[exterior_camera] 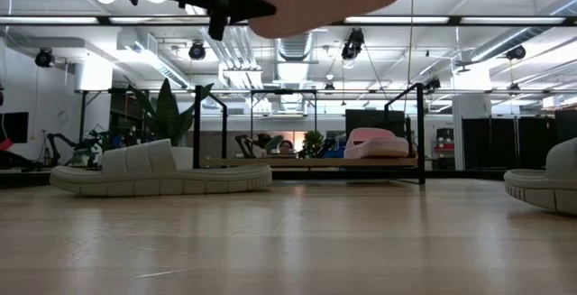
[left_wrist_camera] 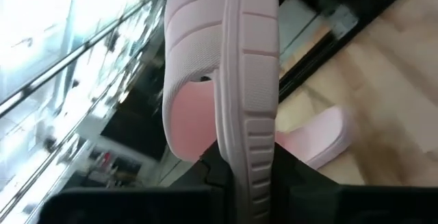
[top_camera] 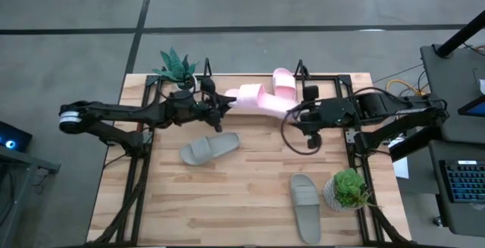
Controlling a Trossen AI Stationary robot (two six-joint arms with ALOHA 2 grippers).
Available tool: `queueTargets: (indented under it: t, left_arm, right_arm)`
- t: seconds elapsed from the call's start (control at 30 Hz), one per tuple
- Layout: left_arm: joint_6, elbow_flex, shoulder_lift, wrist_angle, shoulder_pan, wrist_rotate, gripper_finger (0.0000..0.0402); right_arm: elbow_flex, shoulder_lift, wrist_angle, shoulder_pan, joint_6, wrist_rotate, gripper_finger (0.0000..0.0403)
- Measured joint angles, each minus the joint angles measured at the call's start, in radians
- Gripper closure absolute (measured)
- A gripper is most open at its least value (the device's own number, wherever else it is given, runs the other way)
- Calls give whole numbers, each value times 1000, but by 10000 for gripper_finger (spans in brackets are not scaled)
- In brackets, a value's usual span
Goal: Pick and place slides into the shelf
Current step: Put the pink slide on the shelf
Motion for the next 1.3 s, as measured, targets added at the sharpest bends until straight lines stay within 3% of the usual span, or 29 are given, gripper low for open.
queueTargets:
  t: [0.13, 0.23, 0.6, 0.97, 1.3]
  left_arm:
    - [-2, -7, -18, -44, 20, 205, 383]
    - [-2, -4, -10, -42, 20, 287, 383]
    - [27, -3, 58, -41, 15, 321, 384]
    - [88, 46, 100, -41, -11, 406, 384]
    - [110, 118, 164, -42, -11, 408, 384]
  right_arm:
    - [27, -15, 23, 2, -16, -211, 235]
    - [30, -21, 75, 4, -46, -239, 234]
    - [30, -19, 198, -1, -189, -215, 244]
    - [40, 43, 160, -73, -178, -212, 244]
    - [102, 114, 138, -112, -187, -183, 243]
